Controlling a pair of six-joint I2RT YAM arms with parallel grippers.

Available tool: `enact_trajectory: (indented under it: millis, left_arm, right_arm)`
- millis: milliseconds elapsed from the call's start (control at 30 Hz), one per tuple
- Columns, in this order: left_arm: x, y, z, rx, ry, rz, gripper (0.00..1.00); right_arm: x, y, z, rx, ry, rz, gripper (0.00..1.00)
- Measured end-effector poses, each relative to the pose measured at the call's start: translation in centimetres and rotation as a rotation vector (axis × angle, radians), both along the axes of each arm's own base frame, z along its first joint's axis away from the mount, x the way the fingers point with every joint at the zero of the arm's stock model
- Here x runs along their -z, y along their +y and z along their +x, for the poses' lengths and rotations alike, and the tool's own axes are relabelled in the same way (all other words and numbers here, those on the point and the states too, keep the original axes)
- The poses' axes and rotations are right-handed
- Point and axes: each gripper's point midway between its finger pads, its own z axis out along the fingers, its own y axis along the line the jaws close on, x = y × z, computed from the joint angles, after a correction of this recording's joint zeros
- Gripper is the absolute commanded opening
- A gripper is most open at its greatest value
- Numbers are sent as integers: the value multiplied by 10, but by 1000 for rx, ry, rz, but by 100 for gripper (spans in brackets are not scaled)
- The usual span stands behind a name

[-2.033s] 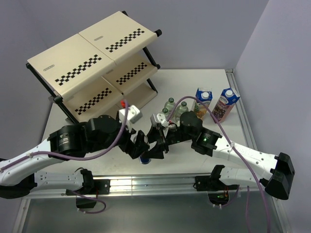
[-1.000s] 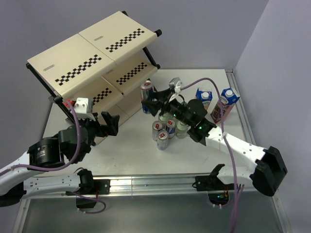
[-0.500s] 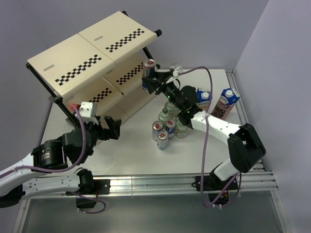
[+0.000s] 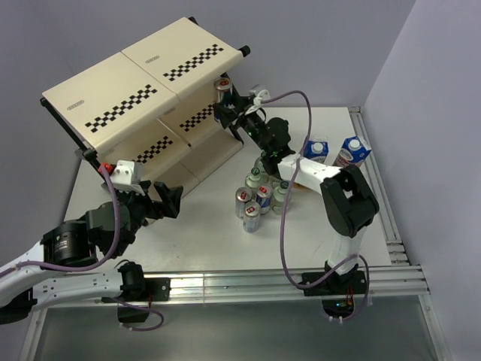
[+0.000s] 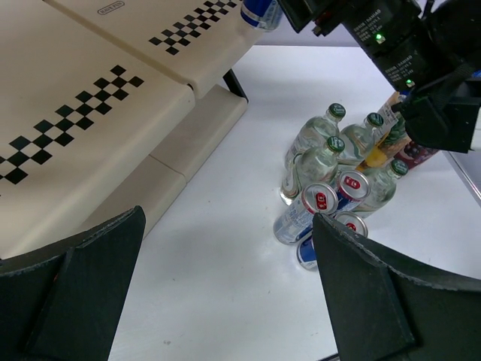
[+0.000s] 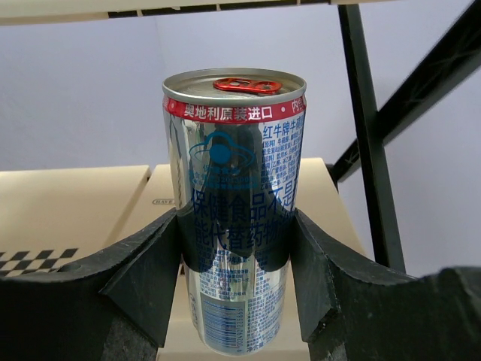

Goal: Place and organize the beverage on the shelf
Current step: Place the drink on the shelf.

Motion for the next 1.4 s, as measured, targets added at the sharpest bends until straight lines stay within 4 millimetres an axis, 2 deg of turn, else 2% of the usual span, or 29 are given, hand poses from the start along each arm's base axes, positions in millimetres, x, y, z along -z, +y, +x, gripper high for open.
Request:
enact_trajectory:
  millis: [300, 400, 633, 833, 1033, 1067, 1133, 1200, 1233, 1400]
  left_arm:
    - [2, 1, 0, 1, -1, 10, 100]
    - [3, 1, 0, 1, -1, 11, 100]
    - [2, 2, -1, 2, -3, 5, 100]
    - [2, 4, -1, 3, -7, 11, 100]
    - [6, 4, 0, 1, -7, 29, 99]
    - [6, 4, 0, 2, -7, 32, 99]
    - [7, 4, 0, 5, -6, 35, 99]
    - [7, 4, 0, 4, -6, 35, 99]
    - [7, 4, 1, 4, -6, 35, 99]
    - [7, 4, 1, 8, -4, 36, 100]
  right_arm:
    - [-5, 16, 32, -2, -23, 3, 0]
    - [0, 20, 43, 4, -21, 0, 0]
    - [26, 29, 65, 8, 15, -23, 0]
    - [28, 34, 77, 13, 1, -19, 0]
    - [27, 35, 79, 10, -10, -24, 8]
    - [27, 35, 79, 10, -12, -28, 16]
    - [27, 36, 81, 10, -14, -37, 23]
    - [28, 37, 81, 8, -15, -49, 56]
    - [28, 37, 81, 8, -17, -53, 64]
    - [28, 37, 81, 7, -21, -59, 70]
